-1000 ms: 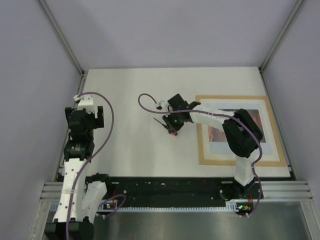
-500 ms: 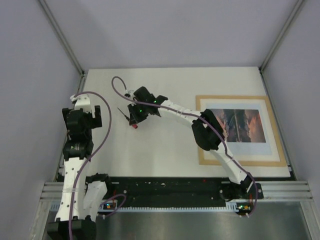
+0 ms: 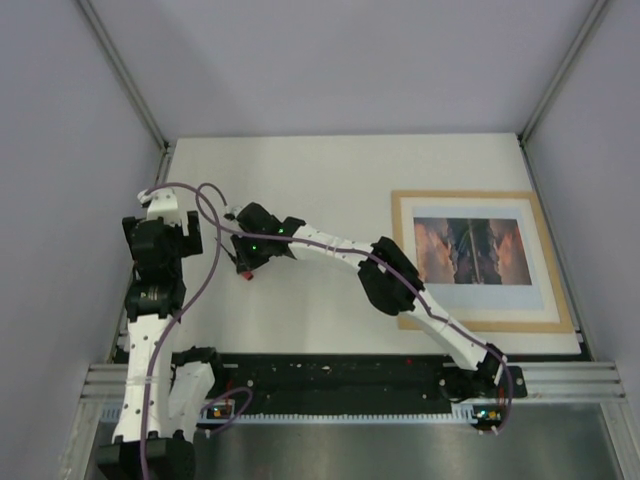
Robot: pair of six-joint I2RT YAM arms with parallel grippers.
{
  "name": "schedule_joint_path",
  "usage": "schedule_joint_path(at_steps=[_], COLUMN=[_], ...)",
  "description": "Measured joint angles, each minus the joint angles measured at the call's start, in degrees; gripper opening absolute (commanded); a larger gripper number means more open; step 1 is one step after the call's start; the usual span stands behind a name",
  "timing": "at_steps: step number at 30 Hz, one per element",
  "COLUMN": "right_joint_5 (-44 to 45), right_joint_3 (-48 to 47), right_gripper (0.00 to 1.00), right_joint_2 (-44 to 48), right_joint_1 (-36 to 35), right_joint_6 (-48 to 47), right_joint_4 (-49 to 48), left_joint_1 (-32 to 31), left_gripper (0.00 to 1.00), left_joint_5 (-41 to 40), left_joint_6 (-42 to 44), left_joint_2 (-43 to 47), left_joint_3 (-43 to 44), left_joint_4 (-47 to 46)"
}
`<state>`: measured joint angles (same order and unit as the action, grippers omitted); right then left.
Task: Take the photo out of the frame
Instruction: Place the screwdriver at the center of the board.
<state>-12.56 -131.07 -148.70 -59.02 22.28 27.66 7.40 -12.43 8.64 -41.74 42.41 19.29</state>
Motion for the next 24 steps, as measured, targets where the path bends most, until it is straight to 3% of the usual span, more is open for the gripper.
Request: schedule_joint_path(at_steps=[2, 7, 14, 24], right_joint_5=[0.59, 1.16, 1.11, 2.62], right_joint_3=[0.0, -0.17, -0.24, -0.15], right_gripper=[0.04, 0.31, 0.5, 0.94], right_joint_2=[0.0, 0.0, 0.02, 1.16], right_joint_1=[0.22, 0.35, 0.35, 0.31], right_joint_6=[-0.02, -0.22, -1.29, -3.89], right_joint_4=[0.04, 0.26, -0.46, -0.2], left_joint_1=[0.09, 0.17, 0.44, 0.44], left_gripper=[0.98, 0.98, 0.98, 0.98], left_joint_5=[0.11, 0.66, 1.05, 1.07], left_joint_6=[-0.02, -0.02, -0.04, -0.02], left_joint_2=[0.02, 0.39, 0.48, 0.76], left_joint_3=[0.0, 0.0, 0.0, 0.0], left_joint_4=[0.02, 0.04, 0.04, 0.04])
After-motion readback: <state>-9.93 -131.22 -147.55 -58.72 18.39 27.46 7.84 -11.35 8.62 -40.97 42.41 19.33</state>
